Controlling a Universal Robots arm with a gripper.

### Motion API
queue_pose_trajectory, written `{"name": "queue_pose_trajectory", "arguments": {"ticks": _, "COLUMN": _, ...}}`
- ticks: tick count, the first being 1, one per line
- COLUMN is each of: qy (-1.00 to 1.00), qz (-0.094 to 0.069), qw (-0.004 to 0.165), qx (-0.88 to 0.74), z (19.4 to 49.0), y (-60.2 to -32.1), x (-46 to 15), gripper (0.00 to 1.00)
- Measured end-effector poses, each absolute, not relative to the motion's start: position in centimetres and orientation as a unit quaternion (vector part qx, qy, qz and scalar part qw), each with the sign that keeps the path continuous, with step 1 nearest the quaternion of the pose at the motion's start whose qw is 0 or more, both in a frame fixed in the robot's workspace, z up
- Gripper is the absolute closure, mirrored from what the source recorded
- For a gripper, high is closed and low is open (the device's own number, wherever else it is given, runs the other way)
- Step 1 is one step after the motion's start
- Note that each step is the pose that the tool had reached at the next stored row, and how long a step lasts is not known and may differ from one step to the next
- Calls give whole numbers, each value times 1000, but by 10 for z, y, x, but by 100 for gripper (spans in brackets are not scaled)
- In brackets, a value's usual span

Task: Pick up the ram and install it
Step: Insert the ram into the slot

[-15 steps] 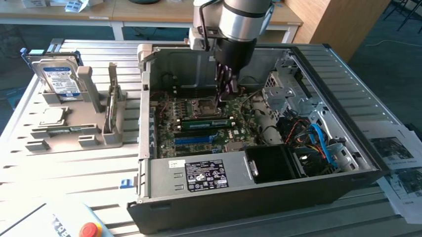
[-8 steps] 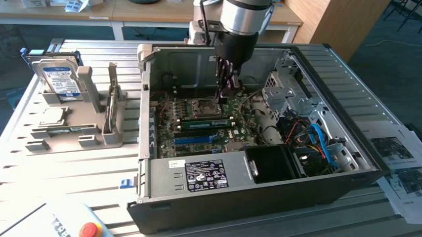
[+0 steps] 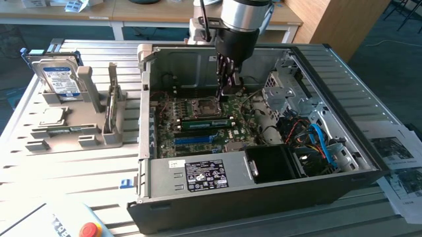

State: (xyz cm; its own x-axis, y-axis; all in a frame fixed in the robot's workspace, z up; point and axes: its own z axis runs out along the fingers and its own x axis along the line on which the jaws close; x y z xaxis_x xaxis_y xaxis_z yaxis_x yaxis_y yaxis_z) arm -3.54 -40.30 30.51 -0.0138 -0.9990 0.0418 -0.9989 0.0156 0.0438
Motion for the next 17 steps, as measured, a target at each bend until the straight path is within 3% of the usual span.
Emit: {"name": "queue_pose_trajectory", "arguments": {"ticks": 17, "qy": -712, "qz": 8, "qw": 21, "qx": 702, "z": 311, "y": -403, "x": -37, "gripper": 75}}
